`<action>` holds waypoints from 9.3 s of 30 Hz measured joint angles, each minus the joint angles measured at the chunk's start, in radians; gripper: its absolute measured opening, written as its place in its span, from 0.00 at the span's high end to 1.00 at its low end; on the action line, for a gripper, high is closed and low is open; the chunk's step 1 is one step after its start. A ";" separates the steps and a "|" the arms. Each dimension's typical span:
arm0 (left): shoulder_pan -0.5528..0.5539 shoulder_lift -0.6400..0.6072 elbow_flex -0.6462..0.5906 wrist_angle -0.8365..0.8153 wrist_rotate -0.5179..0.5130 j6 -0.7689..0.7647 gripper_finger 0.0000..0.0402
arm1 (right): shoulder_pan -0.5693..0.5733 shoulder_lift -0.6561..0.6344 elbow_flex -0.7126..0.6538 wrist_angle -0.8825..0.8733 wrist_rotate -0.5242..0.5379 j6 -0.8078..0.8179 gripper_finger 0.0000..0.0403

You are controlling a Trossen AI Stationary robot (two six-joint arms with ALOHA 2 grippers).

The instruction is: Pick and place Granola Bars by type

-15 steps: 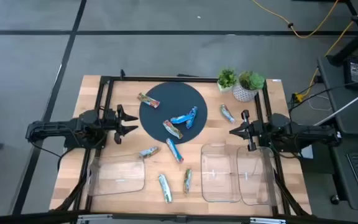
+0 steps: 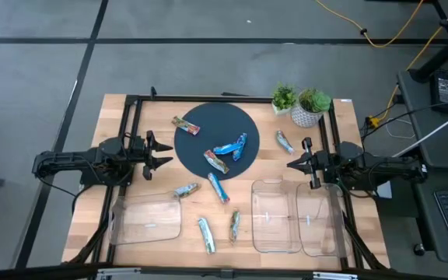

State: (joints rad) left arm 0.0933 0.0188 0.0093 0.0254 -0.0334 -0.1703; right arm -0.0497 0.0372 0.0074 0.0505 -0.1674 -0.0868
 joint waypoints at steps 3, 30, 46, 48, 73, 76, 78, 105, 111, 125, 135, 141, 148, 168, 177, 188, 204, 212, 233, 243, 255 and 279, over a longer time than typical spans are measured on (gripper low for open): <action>0.000 0.000 0.000 0.000 0.000 0.000 0.53 | 0.000 0.000 0.000 0.000 0.000 0.000 0.96; 0.000 0.000 0.000 0.000 0.000 0.000 0.52 | 0.000 0.000 0.000 0.000 0.000 0.000 0.96; 0.000 0.000 0.000 0.000 0.000 0.000 0.53 | 0.000 0.000 0.000 0.000 0.000 -0.001 0.96; 0.000 0.000 0.000 0.000 0.000 0.000 0.52 | 0.000 0.000 0.000 0.000 0.000 -0.027 0.96; 0.000 0.000 0.000 0.036 -0.153 0.132 0.52 | 0.000 0.000 0.000 0.000 0.000 -0.072 0.96; 0.000 0.000 0.000 0.081 -0.159 0.070 0.53 | 0.000 0.000 0.000 0.011 0.000 -0.072 0.96; 0.000 0.000 0.009 0.116 -0.158 0.041 0.53 | 0.000 0.000 0.000 0.017 0.000 -0.072 0.96; 0.045 0.832 1.072 -0.603 -0.315 0.002 0.53 | 0.001 0.000 0.000 0.460 0.061 0.289 0.96; 0.144 0.980 1.308 -0.861 -0.309 0.132 0.53 | 0.001 0.000 0.047 0.459 0.061 0.234 0.96; 0.419 1.233 1.391 -1.112 -0.096 0.446 0.53 | 0.001 0.000 0.109 0.432 0.062 0.160 0.96; 0.519 1.474 1.391 -1.165 0.015 0.603 0.44 | 0.001 0.000 0.109 0.416 0.061 0.250 0.96; 0.531 1.577 1.391 -1.168 0.027 0.657 0.35 | 0.001 0.000 0.109 0.371 0.061 0.266 0.96; 0.531 1.693 1.391 -1.165 -0.002 0.726 0.30 | 0.001 0.000 0.109 0.362 0.060 0.265 0.96; 0.531 1.989 1.390 -1.067 -0.062 0.758 0.31 | 0.001 0.000 0.109 0.332 0.032 0.293 0.96; 0.531 2.011 1.390 -1.042 -0.084 0.688 0.39 | 0.001 0.000 0.109 0.329 0.032 0.292 0.96; 0.531 2.011 1.390 -1.035 -0.111 0.625 0.69 | 0.001 0.000 0.109 0.324 0.032 0.292 0.96; 0.529 2.007 1.486 -1.204 -0.111 0.584 0.96 | 0.001 0.000 0.109 0.322 0.032 0.290 0.96; 0.510 2.007 1.741 -1.289 0.017 0.571 0.98 | 0.001 0.000 0.109 0.322 0.032 0.288 0.96; 0.381 1.975 2.331 -1.313 0.618 0.499 0.98 | 0.001 0.000 0.108 0.322 0.035 0.247 0.96; 0.195 1.817 2.320 -1.429 0.628 0.361 0.99 | 0.000 0.000 0.108 0.322 0.034 0.234 0.96; -0.137 1.664 2.319 -1.481 0.158 -0.013 0.99 | 0.000 0.000 0.108 0.348 0.033 0.185 0.96; -0.893 1.657 1.855 -1.596 -0.277 -1.040 0.98 | 0.000 0.000 0.108 0.350 0.033 0.212 0.96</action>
State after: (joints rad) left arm -0.7998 1.6756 1.8642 -1.5708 -0.3102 -1.2100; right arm -0.0494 0.0372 0.1158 0.4007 -0.1345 0.1257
